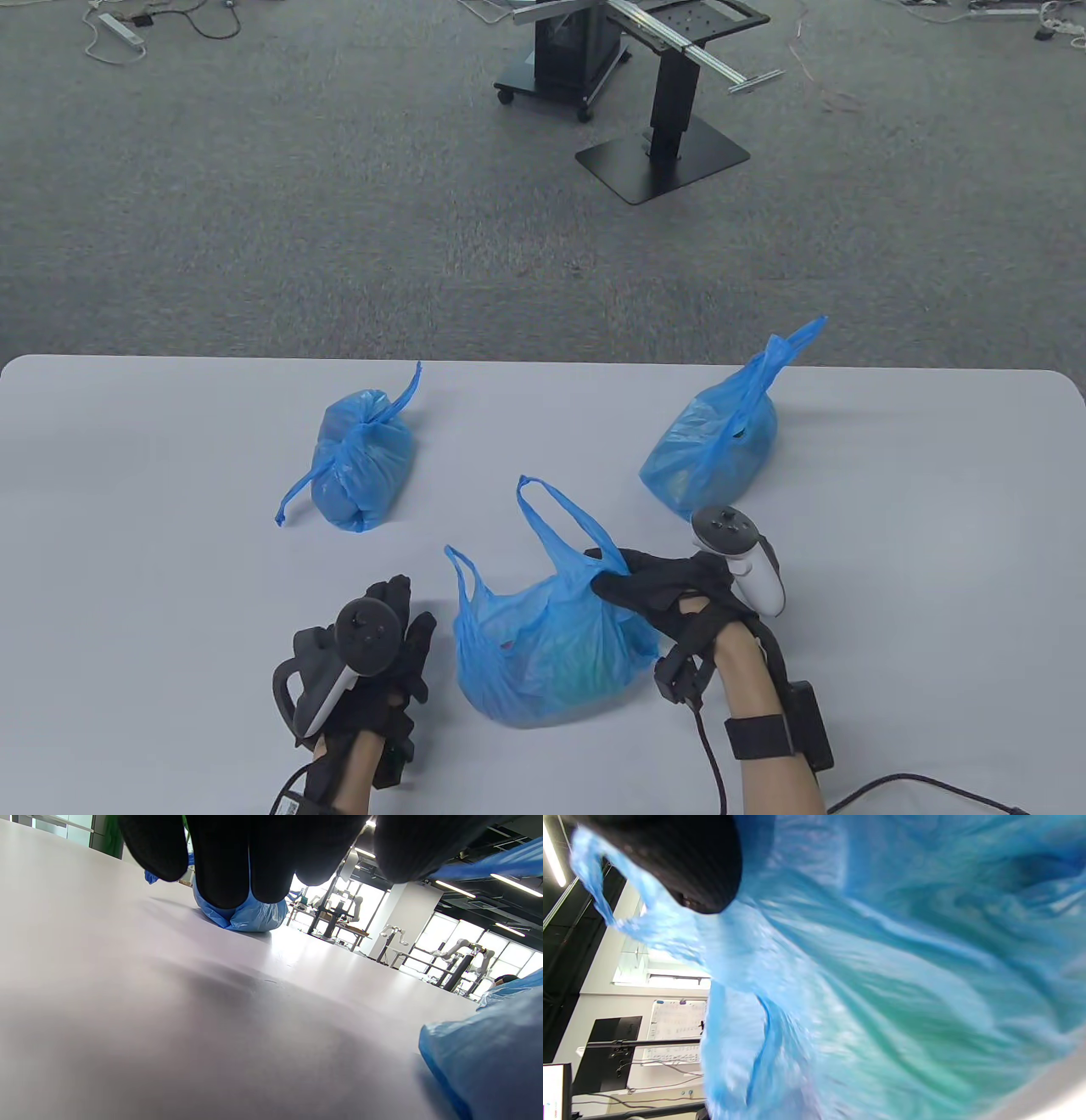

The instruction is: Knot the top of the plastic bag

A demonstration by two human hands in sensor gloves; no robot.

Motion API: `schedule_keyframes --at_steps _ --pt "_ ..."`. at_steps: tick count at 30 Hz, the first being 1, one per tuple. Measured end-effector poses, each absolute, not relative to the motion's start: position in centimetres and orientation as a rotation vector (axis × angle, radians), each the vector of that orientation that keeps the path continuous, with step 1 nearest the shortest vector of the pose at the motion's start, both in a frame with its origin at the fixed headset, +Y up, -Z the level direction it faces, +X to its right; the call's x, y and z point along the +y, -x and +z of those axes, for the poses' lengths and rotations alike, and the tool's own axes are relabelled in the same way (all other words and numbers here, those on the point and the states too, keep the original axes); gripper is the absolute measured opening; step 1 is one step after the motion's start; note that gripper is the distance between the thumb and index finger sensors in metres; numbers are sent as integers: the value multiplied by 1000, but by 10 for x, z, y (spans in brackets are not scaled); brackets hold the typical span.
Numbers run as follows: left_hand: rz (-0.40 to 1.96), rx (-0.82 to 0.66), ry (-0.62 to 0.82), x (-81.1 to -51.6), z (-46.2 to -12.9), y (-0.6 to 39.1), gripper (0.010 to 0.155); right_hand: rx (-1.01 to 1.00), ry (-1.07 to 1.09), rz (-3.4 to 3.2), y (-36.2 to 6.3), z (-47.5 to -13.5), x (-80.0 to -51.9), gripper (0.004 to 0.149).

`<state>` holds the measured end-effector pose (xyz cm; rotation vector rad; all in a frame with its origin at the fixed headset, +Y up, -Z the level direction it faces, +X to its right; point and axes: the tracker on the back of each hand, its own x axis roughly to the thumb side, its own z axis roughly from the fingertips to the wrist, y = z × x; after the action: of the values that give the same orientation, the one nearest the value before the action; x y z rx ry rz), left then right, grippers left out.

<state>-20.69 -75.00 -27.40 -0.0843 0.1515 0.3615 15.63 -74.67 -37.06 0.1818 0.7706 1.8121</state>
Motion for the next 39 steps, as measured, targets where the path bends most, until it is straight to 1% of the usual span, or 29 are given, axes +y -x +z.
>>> schedule_keyframes --at_steps 2,8,13,16,17,21,24,27,28,31,33,36,39 --pt "364 150 85 -750 -274 207 67 751 -174 1829 -162 -369 -742 68" --pt "368 143 82 -750 -275 206 67 566 -187 1838 -168 -360 -724 71" --pt "365 139 86 -750 -275 206 67 362 -212 1830 -175 -345 -709 80" --pt "362 135 90 -751 -275 204 67 237 -225 1909 -173 -334 -705 84" --pt "358 135 92 -751 -275 204 67 182 -230 1946 -169 -329 -705 85" --pt "370 135 78 -750 -274 205 66 99 -260 2096 -150 -320 -704 93" --pt "414 132 65 -748 -272 207 66 109 -297 2164 -132 -316 -707 100" --pt "454 130 45 -746 -271 209 68 90 -292 2279 -120 -314 -709 103" --pt "473 127 39 -746 -270 210 69 68 -272 2325 -117 -313 -710 102" --pt "635 102 55 -748 -270 212 75 41 -245 2403 -114 -314 -714 100" --pt "754 59 99 -750 -272 210 80 23 -230 2421 -114 -314 -715 97" --pt "896 -40 208 -754 -273 201 86 -10 -201 2387 -119 -315 -714 88" --pt "936 -132 308 -756 -274 188 92 -25 -183 2327 -123 -316 -716 73"
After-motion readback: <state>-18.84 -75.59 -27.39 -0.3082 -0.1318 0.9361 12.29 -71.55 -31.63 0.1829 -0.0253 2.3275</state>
